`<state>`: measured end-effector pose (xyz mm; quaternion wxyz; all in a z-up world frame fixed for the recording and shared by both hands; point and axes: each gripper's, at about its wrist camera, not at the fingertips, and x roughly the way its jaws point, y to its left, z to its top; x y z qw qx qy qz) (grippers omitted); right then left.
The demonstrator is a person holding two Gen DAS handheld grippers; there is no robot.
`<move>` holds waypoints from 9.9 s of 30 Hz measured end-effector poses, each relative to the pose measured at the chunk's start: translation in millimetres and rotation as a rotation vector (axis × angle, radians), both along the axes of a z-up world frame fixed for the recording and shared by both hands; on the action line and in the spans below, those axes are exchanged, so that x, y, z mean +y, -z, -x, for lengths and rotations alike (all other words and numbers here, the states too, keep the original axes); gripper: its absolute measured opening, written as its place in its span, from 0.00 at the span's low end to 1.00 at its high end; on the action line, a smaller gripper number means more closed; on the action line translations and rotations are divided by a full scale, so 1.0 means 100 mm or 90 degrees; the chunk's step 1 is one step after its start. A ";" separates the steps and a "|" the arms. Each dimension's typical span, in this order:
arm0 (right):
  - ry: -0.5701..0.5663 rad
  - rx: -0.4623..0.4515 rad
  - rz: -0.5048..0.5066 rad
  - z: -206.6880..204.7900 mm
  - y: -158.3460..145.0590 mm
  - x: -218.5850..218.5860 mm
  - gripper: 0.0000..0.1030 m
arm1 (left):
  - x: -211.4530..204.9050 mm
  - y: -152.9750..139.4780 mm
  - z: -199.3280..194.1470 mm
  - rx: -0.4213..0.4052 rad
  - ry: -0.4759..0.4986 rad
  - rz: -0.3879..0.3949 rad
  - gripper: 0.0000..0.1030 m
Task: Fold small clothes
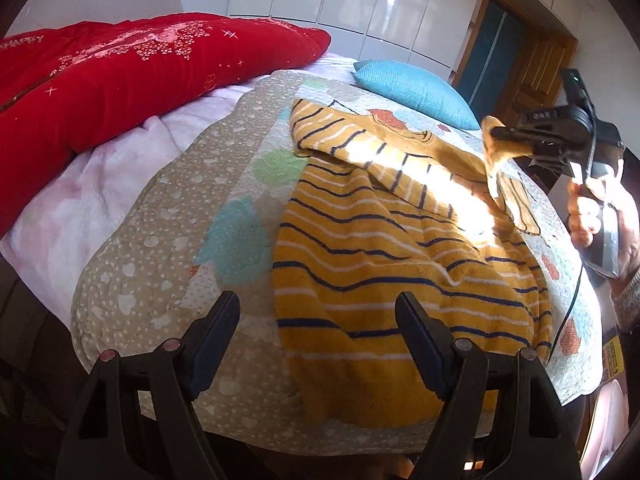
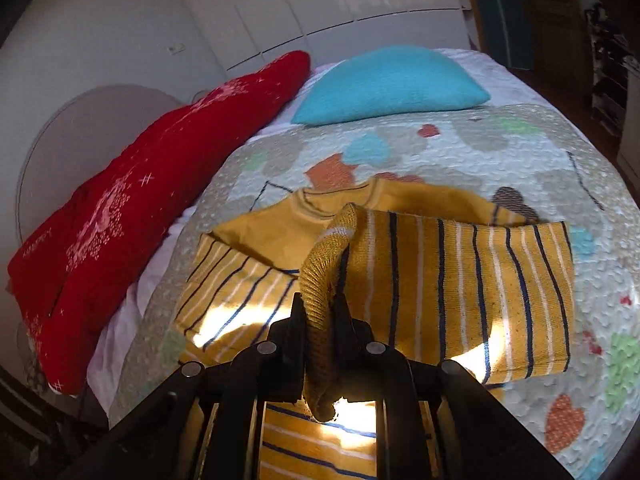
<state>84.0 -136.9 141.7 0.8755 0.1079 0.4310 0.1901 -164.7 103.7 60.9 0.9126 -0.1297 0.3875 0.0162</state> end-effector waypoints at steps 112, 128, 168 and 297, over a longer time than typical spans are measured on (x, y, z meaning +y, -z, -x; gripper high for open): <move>0.024 0.142 -0.290 2.07 1.30 -1.27 0.12 | 0.01 0.03 -0.24 0.056 0.078 0.194 0.09; -0.008 0.191 -0.230 2.58 1.31 -1.39 0.10 | 0.07 0.55 0.39 0.142 0.049 0.230 0.08; 0.044 0.111 -0.186 -0.50 0.69 -1.06 0.49 | 0.36 -0.20 -2.63 0.036 -0.026 0.306 0.72; -0.002 -0.031 0.125 1.42 1.00 -0.43 0.96 | -0.03 0.07 -0.47 0.096 -0.053 -0.028 0.79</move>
